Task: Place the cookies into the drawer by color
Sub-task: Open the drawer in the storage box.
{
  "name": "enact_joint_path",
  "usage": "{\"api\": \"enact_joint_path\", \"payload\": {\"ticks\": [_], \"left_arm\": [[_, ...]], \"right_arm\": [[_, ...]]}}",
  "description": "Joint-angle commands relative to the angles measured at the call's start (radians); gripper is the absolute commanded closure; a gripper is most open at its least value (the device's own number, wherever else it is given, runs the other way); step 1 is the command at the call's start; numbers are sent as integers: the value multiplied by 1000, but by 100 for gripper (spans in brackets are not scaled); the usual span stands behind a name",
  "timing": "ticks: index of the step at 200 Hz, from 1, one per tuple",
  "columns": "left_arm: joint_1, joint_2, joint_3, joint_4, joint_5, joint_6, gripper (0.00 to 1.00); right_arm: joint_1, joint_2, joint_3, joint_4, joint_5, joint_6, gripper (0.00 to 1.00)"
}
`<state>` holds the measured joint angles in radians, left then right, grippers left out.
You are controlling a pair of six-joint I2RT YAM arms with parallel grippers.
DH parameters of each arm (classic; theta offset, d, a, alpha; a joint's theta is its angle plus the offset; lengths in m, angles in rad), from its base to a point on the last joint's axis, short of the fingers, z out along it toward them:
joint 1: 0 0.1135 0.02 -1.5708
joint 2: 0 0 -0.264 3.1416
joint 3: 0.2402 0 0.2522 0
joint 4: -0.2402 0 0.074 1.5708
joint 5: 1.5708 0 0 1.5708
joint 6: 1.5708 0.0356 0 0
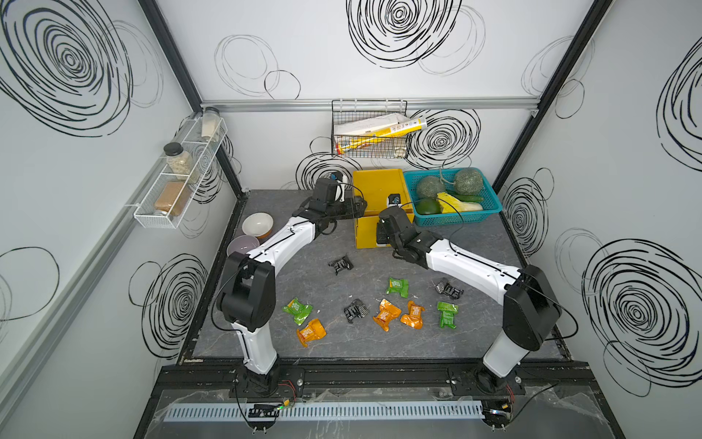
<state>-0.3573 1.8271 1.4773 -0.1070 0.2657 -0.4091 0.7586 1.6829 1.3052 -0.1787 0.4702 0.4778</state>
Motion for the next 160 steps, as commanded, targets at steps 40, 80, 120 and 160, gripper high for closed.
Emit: {"api": "enact_joint_path", "payload": {"ticks": [40,80,120,160], "left_arm": [[-9,8,-31,-51,4,4,12],[-9,3,-32,-50,7,4,11],[-11,-3,-37,-47,8,2,11],[-11,-9,-41,-43,6,2,11]], "right_arm": [[43,-97,-82,-15,-2,57,74],[66,-139,-125,-23,0,80,74],[92,-170,-155,-28,6,99,74],[120,-196,-175,-40,19,114,74]]}}
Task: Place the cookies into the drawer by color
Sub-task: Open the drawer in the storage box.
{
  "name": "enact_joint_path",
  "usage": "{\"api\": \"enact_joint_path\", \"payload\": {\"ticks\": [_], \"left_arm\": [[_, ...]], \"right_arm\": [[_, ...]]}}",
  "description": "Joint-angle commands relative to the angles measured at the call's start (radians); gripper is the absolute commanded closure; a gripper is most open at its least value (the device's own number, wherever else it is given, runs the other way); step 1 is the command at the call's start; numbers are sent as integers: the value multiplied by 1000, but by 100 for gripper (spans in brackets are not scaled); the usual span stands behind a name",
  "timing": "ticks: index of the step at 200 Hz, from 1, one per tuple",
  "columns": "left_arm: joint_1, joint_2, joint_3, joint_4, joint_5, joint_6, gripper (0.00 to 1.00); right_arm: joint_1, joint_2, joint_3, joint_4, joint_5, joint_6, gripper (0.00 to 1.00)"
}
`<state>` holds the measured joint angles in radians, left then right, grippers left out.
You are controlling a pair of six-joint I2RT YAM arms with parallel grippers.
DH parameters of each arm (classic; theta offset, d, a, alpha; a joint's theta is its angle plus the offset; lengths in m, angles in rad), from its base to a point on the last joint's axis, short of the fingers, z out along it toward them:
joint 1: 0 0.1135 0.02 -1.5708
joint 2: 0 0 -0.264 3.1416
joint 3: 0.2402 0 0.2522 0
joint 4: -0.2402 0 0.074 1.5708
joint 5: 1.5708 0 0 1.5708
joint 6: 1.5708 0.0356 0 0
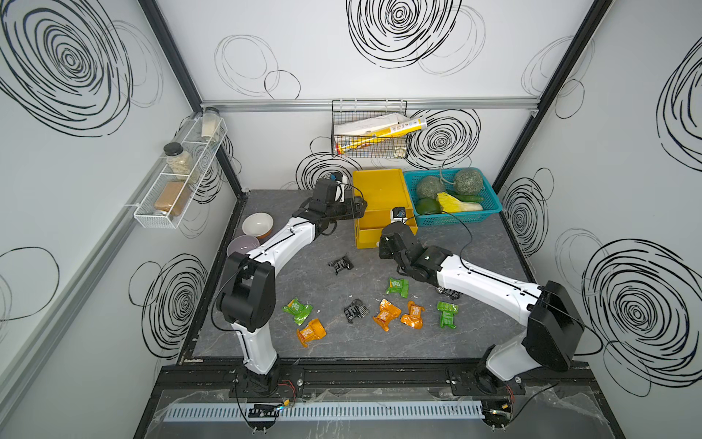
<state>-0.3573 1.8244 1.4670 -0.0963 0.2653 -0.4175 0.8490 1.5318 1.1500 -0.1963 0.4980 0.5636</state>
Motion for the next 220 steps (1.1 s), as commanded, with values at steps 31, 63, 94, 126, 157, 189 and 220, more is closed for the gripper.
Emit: {"api": "enact_joint_path", "payload": {"ticks": [31,63,94,126,157,189,220], "left_arm": [[-11,-8,-34,-53,7,10,11],[-11,-10,-37,-51,6,10,11],[-11,-14,-38,-50,5,11,11],[-11,-15,-40,-48,7,10,11],[-12,-21,-45,-45,3,11,11],[-12,-44,-57,-37,-9,13,7],[-15,-95,-75,-24,-37,22,3]], "right_arm": [[48,-73,-47,-31,11,44,74],[60,-96,-68,-38,16,60,74],[74,-115,-89,-40,28,74,74],[79,-117,-99,-37,33,78,67],[83,-120,-96,-46,34,83,48],[89,-163,-112,-60,40,89,41],[92,-241,-157,-79,34,107,39]]}}
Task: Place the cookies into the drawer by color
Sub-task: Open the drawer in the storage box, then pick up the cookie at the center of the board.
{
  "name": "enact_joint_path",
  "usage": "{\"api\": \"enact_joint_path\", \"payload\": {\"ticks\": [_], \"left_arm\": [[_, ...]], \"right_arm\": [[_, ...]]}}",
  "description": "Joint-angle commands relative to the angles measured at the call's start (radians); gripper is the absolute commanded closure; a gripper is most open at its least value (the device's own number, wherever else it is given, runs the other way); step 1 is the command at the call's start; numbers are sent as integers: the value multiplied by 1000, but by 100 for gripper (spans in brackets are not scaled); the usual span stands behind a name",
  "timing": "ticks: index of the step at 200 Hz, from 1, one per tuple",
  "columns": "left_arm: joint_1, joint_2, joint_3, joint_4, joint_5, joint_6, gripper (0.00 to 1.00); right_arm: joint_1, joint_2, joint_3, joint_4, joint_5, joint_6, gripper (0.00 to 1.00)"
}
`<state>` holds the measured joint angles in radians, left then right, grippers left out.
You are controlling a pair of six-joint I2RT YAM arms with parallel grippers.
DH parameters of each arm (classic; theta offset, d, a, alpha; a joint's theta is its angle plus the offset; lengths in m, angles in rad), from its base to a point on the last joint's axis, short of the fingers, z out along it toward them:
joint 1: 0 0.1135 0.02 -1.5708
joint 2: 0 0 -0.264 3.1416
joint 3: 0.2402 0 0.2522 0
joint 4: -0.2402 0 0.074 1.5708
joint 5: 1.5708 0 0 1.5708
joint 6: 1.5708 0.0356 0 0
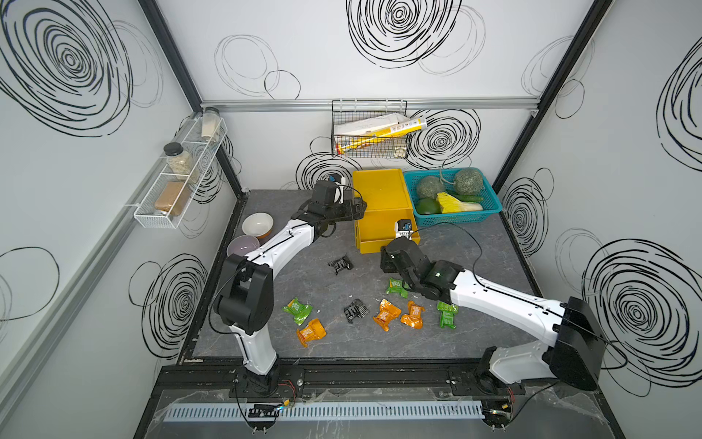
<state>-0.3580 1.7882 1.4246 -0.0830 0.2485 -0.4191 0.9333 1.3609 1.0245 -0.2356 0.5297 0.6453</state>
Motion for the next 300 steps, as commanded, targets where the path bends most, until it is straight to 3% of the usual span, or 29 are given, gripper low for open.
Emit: {"api": "enact_joint_path", "payload": {"ticks": [1,36,85,133,168,195,236,274,300], "left_arm": [[-14,-60,-33,-37,-22,23,3],[-19,-154,-90,6,-59,71,1],[-15,-351,-266,101,-83,198,1],[-10,-490,-396,69,-41,393,1],[22,-556,-498,38,61,533,1],[46,-570,-583,54,126,633,1],[49,-534,-656,72,109,770,1],[48,-449,-652,72,104,777,1],[48,-395,-637,72,81,765,1]], "right_arm": [[7,-73,-34,-40,3,26,39],[9,-159,-92,-88,3,43,34],[9,-287,-183,-111,11,31,20],[7,-402,-262,-116,30,-15,0],[6,-460,-292,-149,61,-44,0],[7,-517,-322,-146,63,-121,0],[7,-642,-393,-62,-20,-316,0],[6,-730,-420,-34,-109,-475,0],[6,-772,-435,9,-186,-506,0]]}}
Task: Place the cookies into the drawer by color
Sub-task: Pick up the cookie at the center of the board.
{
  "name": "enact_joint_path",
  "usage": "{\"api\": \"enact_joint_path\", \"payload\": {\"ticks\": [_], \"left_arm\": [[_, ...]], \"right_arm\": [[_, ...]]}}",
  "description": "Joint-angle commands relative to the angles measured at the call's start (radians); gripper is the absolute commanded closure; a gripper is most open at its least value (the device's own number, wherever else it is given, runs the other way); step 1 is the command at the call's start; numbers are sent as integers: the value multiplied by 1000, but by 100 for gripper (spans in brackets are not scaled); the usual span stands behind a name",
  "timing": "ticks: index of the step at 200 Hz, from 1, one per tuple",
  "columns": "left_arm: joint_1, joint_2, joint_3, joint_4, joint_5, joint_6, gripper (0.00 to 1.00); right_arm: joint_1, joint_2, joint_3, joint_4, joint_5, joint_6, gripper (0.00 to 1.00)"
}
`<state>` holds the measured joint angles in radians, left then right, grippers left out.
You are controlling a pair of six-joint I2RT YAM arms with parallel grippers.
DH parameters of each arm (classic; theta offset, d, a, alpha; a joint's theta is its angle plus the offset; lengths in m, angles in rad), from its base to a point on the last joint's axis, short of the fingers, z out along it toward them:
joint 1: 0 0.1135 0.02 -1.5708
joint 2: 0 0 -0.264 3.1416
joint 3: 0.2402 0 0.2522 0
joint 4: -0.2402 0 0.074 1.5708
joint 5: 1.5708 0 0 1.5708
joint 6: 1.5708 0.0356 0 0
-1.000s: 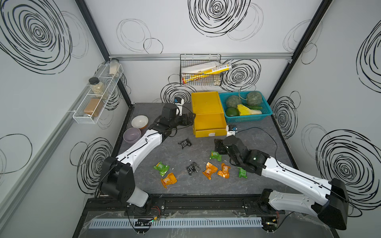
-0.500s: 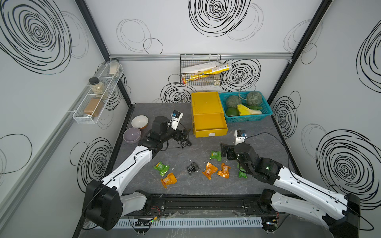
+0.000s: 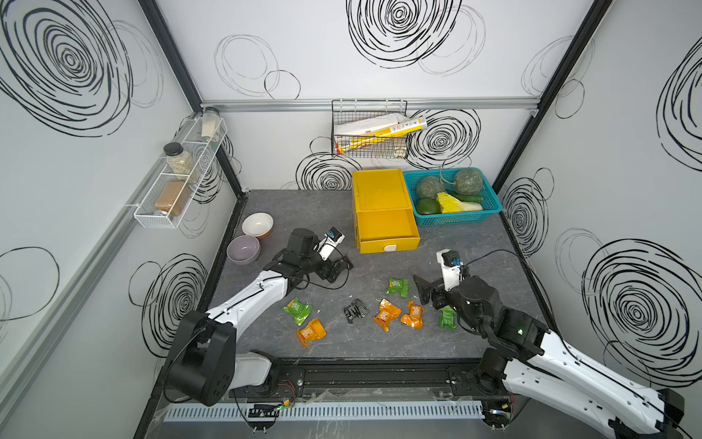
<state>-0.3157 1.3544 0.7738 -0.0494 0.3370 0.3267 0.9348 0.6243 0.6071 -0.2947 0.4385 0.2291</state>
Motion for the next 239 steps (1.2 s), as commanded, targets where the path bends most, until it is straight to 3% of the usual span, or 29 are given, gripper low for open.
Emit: {"api": "enact_joint_path", "payload": {"ticks": [1,55,76,150,239], "left_arm": [[6,42,14,38,-8,19,1],[0,152,69,12,-37,-4,3],[-7,183,82,8,-48,-2,4],[-17,376,240,-109,-79,3,16],[-34,470,251,-138,-82,16,24]], "right_arm": [[4,-37,-18,71,-100,-90,0],[5,-67,-9,55,-253,-119,0],[5,-75,12,-4,-240,-132,0],[5,-179,-57,68,-261,-155,0],[6,-180,-55,68,-297,-158,0]]}}
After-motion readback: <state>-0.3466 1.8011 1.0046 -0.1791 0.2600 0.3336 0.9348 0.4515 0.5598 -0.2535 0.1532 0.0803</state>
